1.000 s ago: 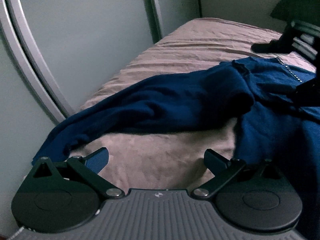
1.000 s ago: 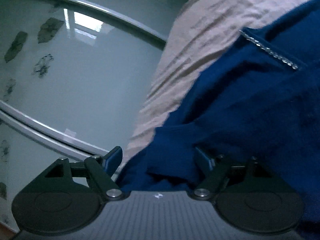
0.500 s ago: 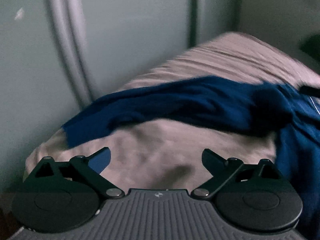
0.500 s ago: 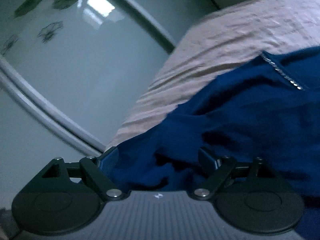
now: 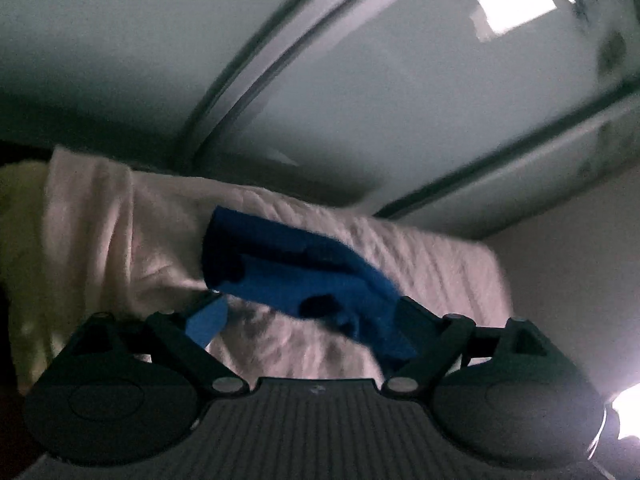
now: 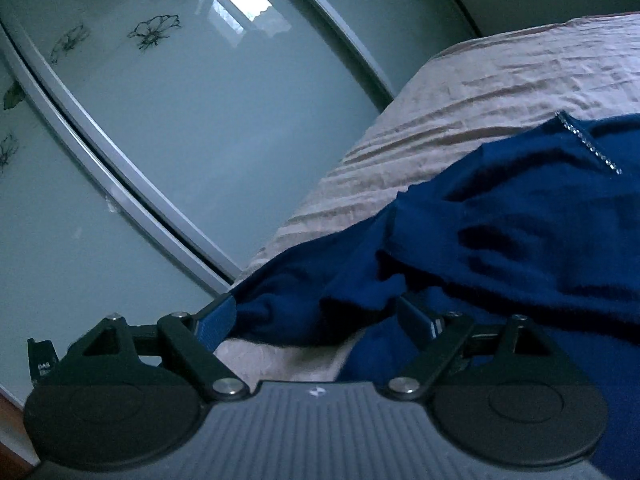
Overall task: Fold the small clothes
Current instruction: 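Grasp the other sleeve cuff with the left gripper and lift it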
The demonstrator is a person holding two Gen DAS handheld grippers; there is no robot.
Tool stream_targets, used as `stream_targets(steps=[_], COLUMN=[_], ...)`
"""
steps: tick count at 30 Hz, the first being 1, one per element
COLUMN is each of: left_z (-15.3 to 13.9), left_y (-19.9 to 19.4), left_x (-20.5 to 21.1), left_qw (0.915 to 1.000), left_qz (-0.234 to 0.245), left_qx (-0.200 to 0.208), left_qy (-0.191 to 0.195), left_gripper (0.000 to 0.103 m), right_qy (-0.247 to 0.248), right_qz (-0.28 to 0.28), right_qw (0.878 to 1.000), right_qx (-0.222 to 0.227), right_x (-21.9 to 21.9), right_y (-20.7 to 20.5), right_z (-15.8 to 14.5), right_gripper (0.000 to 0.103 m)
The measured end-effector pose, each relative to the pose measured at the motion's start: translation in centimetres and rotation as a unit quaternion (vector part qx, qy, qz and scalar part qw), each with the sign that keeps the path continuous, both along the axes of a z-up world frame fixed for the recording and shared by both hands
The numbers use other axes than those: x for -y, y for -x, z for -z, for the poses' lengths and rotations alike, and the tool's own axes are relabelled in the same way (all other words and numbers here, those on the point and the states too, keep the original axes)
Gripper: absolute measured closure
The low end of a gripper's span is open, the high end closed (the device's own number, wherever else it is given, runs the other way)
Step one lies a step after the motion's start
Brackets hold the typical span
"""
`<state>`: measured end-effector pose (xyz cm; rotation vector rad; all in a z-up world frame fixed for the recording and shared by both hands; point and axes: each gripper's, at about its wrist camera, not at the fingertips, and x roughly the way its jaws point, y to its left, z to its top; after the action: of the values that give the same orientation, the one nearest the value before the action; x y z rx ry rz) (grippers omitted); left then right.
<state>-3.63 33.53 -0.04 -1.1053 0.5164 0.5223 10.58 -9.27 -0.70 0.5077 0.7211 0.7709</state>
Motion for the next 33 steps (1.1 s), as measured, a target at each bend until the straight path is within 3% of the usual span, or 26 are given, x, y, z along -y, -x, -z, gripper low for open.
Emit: stream_targets(steps=[5, 8, 10, 13, 15, 19, 25, 29, 33], left_z=[0.6, 0.7, 1.1, 1.2, 0.7, -2.3, -6.8, -7.7, -8.6], left_y=[0.4, 0.6, 0.8, 1.0, 1.0, 1.6, 2.2, 1.0, -0.2], left_x=[-0.8, -1.3, -1.6, -1.7, -1.9, -2.5, -4.1, -4.2, -2.2], left_qw=[0.9978, 0.9966, 0.9946, 0.9942, 0.9956, 0.9967, 0.9832, 0.9811, 0.9717], left_qz=[-0.035, -0.046, -0.045, -0.041, -0.04, -0.055, -0.111, -0.11, -0.104], left_qx=[0.022, 0.023, 0.038, 0.044, 0.05, 0.058, 0.031, 0.015, -0.001], left_qy=[0.052, 0.065, 0.086, 0.089, 0.068, -0.011, -0.142, -0.158, -0.212], left_gripper=[0.028, 0.059, 0.088, 0.1, 0.101, 0.101, 0.101, 0.101, 0.101], right_qy=[0.004, 0.01, 0.012, 0.011, 0.013, 0.016, 0.02, 0.025, 0.033], right_qz=[-0.004, -0.01, -0.012, -0.011, -0.01, -0.011, -0.011, -0.004, 0.005], right_qw=[1.0, 1.0, 1.0, 1.0, 1.0, 1.0, 1.0, 1.0, 0.999], right_qx=[-0.001, 0.006, 0.007, 0.001, -0.002, -0.003, -0.007, -0.012, 0.005], right_x=[-0.4, -0.7, -0.8, -0.7, -0.6, -0.5, 0.0, 0.6, 1.3], right_y=[0.3, 0.5, 0.5, 0.6, 0.6, 0.8, 0.9, 0.8, 0.6], right_z=[0.5, 0.6, 0.7, 1.0, 1.1, 1.3, 1.6, 1.9, 1.3], right_gripper=[0.015, 0.015, 0.015, 0.015, 0.015, 0.015, 0.015, 0.015, 0.015])
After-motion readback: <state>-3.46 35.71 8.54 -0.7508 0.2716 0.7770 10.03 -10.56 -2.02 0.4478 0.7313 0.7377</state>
